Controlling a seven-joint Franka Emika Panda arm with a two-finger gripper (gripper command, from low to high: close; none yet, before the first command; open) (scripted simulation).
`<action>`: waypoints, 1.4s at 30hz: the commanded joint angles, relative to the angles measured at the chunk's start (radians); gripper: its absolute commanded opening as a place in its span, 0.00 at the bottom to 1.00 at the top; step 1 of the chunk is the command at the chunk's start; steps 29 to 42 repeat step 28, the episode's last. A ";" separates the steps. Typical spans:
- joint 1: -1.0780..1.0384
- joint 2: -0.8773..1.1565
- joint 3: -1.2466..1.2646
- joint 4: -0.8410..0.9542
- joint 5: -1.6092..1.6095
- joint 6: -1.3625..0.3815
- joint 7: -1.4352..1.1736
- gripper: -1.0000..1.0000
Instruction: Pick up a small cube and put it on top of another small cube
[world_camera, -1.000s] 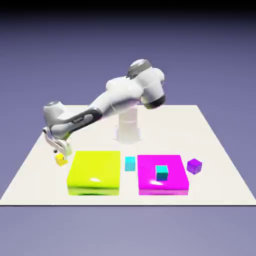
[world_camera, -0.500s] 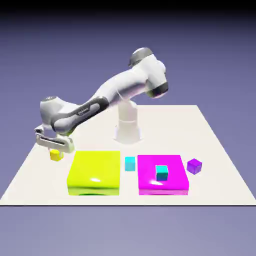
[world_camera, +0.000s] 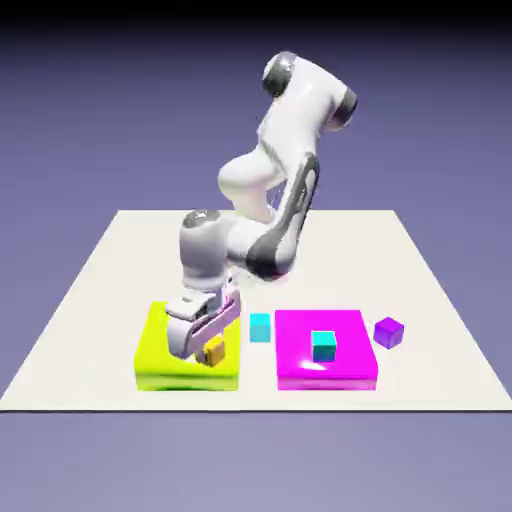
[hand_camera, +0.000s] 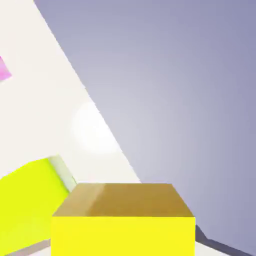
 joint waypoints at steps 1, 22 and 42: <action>0.034 -0.030 0.021 -0.012 -0.043 0.015 -0.013 0.00; 0.399 -0.228 0.469 -0.256 -0.424 0.274 -0.188 0.00; 0.405 -0.236 0.460 -0.257 -0.435 0.268 -0.180 1.00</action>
